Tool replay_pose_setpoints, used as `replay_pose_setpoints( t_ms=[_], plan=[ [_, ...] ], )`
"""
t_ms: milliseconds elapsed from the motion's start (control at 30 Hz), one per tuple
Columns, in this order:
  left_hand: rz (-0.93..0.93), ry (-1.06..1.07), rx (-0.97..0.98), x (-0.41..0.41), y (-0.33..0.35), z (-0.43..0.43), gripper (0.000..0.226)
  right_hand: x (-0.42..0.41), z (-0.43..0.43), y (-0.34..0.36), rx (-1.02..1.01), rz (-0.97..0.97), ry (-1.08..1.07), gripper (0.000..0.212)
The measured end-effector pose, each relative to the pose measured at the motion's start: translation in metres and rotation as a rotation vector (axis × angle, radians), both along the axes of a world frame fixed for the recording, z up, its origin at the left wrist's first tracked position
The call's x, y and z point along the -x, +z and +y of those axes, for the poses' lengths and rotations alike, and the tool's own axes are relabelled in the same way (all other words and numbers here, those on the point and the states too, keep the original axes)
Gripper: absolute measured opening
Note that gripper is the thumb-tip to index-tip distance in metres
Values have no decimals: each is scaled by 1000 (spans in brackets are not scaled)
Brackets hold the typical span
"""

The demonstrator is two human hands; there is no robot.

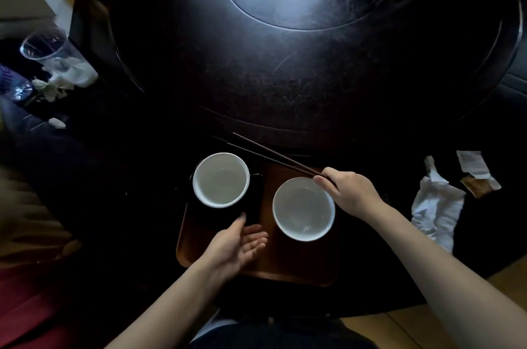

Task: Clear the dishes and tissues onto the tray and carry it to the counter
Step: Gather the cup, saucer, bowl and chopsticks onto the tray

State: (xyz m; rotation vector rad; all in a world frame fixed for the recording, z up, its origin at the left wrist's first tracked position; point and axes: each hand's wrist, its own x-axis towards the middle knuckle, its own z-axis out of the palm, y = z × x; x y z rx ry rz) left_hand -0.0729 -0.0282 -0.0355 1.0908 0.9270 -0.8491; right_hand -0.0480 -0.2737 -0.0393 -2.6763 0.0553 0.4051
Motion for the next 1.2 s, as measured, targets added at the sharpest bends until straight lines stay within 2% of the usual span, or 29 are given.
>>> replay_pose_setpoints(
  t_ms=[133, 333, 533, 767, 1033, 1200],
  plan=[
    [0, 285, -56, -2, -9, 11, 27, -8, 2, 2, 18, 30, 18, 44],
    [-34, 330, -94, -5, -10, 13, 20, -19, 2, 1, 47, 33, 80, 36],
    [-11, 278, -126, 4, -12, 24, 14, -27, 2, -2, -26, 16, 110, 30],
    [7, 188, -158, 15, -8, 36, 21, -33, -5, -8, -127, 56, 182, 34],
    [45, 112, -199, 19, -6, 45, 22, -28, -5, -10, -85, -2, 303, 33],
    [55, 78, -211, 18, -5, 51, 23, -17, 11, -18, -98, 5, 297, 37]
  ],
)
